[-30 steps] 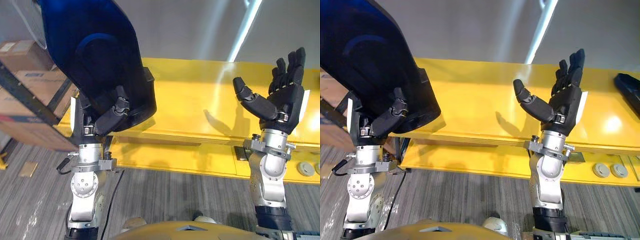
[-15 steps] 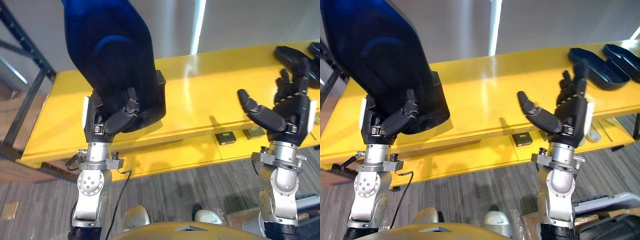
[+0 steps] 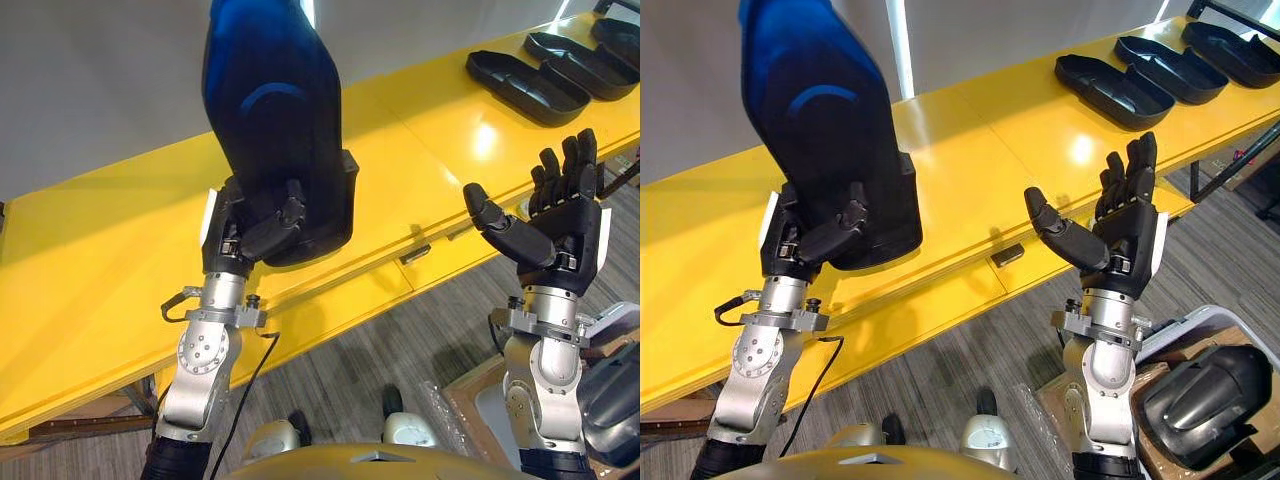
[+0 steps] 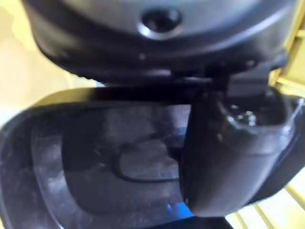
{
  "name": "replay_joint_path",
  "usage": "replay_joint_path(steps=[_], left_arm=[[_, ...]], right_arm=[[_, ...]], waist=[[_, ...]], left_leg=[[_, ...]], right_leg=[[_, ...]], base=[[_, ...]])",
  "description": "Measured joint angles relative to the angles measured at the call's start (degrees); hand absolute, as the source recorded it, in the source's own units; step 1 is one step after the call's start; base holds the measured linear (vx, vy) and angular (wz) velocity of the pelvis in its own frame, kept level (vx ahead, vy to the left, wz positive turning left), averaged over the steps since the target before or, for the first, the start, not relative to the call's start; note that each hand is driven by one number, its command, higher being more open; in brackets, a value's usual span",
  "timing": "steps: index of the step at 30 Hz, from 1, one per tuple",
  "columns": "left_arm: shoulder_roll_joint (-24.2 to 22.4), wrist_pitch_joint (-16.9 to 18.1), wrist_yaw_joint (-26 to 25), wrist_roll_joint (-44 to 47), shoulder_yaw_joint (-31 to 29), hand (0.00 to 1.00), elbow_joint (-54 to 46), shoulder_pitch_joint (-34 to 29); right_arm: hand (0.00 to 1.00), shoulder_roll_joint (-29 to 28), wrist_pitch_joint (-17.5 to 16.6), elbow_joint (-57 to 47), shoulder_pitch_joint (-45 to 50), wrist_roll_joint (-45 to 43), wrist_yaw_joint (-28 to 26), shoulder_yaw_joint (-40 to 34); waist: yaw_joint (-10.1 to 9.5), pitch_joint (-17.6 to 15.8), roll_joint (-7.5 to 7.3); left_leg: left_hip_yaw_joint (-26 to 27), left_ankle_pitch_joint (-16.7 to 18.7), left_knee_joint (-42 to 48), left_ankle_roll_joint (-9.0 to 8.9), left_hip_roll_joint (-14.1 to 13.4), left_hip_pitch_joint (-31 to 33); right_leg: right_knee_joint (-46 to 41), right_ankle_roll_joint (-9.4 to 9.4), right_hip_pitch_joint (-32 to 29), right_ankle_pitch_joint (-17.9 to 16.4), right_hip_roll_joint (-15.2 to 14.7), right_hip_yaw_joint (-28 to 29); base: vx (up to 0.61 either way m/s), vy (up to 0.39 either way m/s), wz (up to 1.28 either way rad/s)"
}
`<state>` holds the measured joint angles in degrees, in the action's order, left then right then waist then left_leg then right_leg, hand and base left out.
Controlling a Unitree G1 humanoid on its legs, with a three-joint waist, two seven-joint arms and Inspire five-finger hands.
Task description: Walk over and take three plastic housings, then place them on the shelf
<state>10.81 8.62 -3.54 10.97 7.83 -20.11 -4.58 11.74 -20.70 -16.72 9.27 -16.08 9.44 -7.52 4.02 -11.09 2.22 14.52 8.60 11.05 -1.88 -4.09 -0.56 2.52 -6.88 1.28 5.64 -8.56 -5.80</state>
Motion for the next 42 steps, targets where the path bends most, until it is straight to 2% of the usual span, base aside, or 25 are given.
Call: replay_joint_path(steps=[4,9,13,19,20,22,25,29,36,42], left_arm=[[1.3,-2.7,-2.2,0.0,2.0,0.00,3.5,5.4],[4.6,-6.7,-9.2,0.3,2.2,0.00,15.7,18.3],[5.7,-6.7,-13.9,5.3,-0.5,0.00,20.9,27.3],[6.3,-6.8,-18.5,7.0,-2.0,0.00,22.0,36.4],[6.5,-7.9,-18.8,7.1,-2.0,0.00,22.1,37.8],[6.5,-9.3,-19.2,8.3,-1.9,0.00,23.0,38.7],[6.4,-13.1,-20.2,10.6,-1.9,0.00,30.5,39.7],[5.4,-18.4,-20.0,14.0,-1.8,0.00,38.8,39.4],[4.8,-17.2,-20.0,16.8,-2.1,0.00,38.1,39.5],[4.3,-16.2,-20.0,21.1,-3.5,0.00,38.1,40.7]], right_arm=[[1.00,-0.2,1.9,0.0,0.0,-0.1,-0.3,2.0],[1.00,-0.2,3.5,0.0,0.0,-0.1,-4.1,4.9],[1.00,1.0,3.6,0.3,-0.6,-0.8,-6.5,6.1],[1.00,2.1,3.5,0.9,-1.3,-7.4,-12.2,7.2],[1.00,2.1,3.5,0.9,-1.3,-7.4,-13.6,8.1],[1.00,2.1,3.5,0.9,-1.3,-7.4,-14.8,9.1],[1.00,2.0,3.5,0.9,-1.4,-7.4,-16.4,11.1],[1.00,2.0,3.5,0.9,-1.3,-7.4,-16.5,11.2],[1.00,1.9,3.5,0.9,-1.3,-7.4,-16.4,11.5],[1.00,1.9,3.5,0.9,-1.3,-7.4,-16.0,12.5]], waist=[[0.09,0.4,-0.07],[2.04,0.9,-0.82],[4.41,0.9,-0.98],[5.94,0.9,-1.04],[6.13,0.9,-1.04],[6.40,0.9,-1.04],[7.31,0.8,-1.07],[7.39,-0.2,-1.59],[7.30,-1.2,-1.72],[7.33,-3.6,-1.64]], left_leg=[[1.7,-0.1,-0.3,-0.05,-0.1,0.0],[6.4,0.1,-0.1,-0.12,-0.7,0.3],[8.8,0.5,1.2,-0.13,-1.1,2.0],[9.9,0.7,1.8,-0.30,-1.6,1.9],[10.1,0.7,1.8,-0.31,-1.6,1.7],[10.2,0.6,1.8,-0.27,-1.6,1.6],[10.6,0.6,1.6,-0.16,-1.6,1.4],[10.8,0.4,1.9,-0.20,-1.6,1.7],[10.5,1.1,3.5,-0.54,-2.5,2.7],[10.0,1.5,4.9,-0.36,-2.6,3.7]], right_leg=[[1.8,-0.04,-0.3,1.7,0.2,0.0],[1.9,0.22,-3.3,3.2,0.8,4.2],[1.9,0.49,-6.1,4.3,1.3,6.7],[1.9,0.70,-6.4,5.0,2.1,8.1],[1.9,0.68,-6.4,5.1,2.2,8.4],[1.9,0.59,-6.4,5.2,2.1,8.6],[2.0,0.50,-6.3,5.3,1.9,9.0],[2.0,0.65,-6.8,5.2,1.9,9.0],[2.0,0.99,-7.1,5.5,2.7,8.9],[2.0,1.01,-7.3,5.6,2.7,8.4]], base=[[-0.05,-0.027,-0.19],[-0.09,-0.028,-0.46],[-0.10,-0.038,-0.34],[-0.07,-0.033,-0.15],[-0.10,-0.028,-0.08],[-0.08,-0.018,-0.06],[-0.10,-0.012,-0.06],[-0.09,-0.017,-0.03],[-0.02,-0.012,0.00],[-0.07,-0.009,0.04]])
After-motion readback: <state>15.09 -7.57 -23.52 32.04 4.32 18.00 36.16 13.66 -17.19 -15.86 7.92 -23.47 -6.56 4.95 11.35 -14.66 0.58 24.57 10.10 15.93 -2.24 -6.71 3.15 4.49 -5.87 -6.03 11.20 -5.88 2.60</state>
